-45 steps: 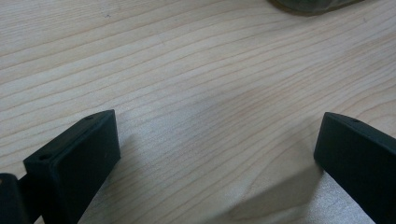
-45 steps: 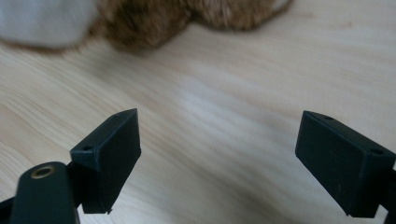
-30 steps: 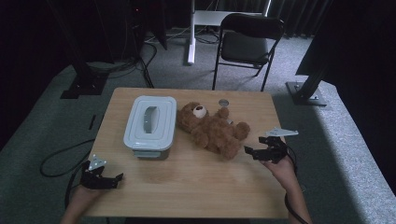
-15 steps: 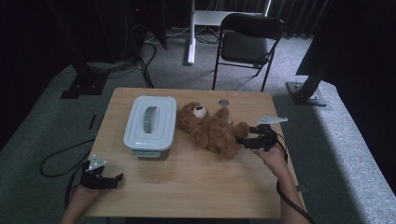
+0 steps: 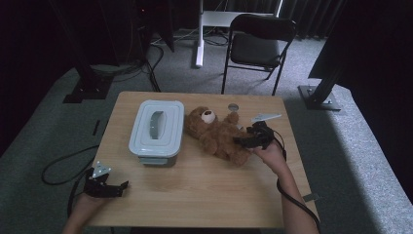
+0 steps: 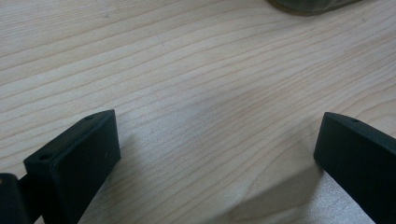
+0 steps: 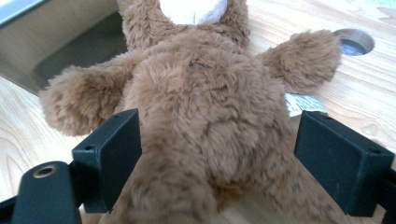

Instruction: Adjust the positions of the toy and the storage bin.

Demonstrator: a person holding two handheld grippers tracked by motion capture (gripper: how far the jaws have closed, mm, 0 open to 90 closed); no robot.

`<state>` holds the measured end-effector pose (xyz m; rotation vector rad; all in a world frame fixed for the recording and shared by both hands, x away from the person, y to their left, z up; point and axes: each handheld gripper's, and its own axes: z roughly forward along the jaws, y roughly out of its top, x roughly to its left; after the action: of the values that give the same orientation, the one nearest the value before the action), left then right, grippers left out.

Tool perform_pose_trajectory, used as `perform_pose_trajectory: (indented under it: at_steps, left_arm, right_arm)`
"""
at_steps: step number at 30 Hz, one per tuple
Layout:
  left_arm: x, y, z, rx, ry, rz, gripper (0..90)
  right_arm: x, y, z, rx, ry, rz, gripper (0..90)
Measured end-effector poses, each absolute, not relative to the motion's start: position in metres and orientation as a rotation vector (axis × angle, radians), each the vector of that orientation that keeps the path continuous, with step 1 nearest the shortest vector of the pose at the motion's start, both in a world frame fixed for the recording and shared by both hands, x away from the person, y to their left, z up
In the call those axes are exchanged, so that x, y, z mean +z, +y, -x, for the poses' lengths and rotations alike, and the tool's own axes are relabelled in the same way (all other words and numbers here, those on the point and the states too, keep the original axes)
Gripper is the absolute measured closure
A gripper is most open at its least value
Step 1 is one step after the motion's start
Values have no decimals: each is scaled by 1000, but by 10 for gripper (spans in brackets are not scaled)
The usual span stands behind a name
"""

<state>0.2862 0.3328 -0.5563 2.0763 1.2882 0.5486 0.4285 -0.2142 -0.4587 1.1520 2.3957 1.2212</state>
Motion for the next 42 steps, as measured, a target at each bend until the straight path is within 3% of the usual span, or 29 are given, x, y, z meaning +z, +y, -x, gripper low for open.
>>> perform_pose_trajectory:
  at_steps: [22, 35, 42]
  left_arm:
    - [-556, 333, -286, 548, 1286, -2077, 10]
    - [-556, 333, -286, 548, 1286, -2077, 10]
    - [-556, 333, -286, 549, 1288, -2075, 10]
  right_arm:
    - [-479, -181, -476, 1151, 2593, -1185, 116]
    - [-495, -159, -464, 1036, 2674, -1076, 108]
    - [-501, -147, -456, 946, 2633, -1054, 214]
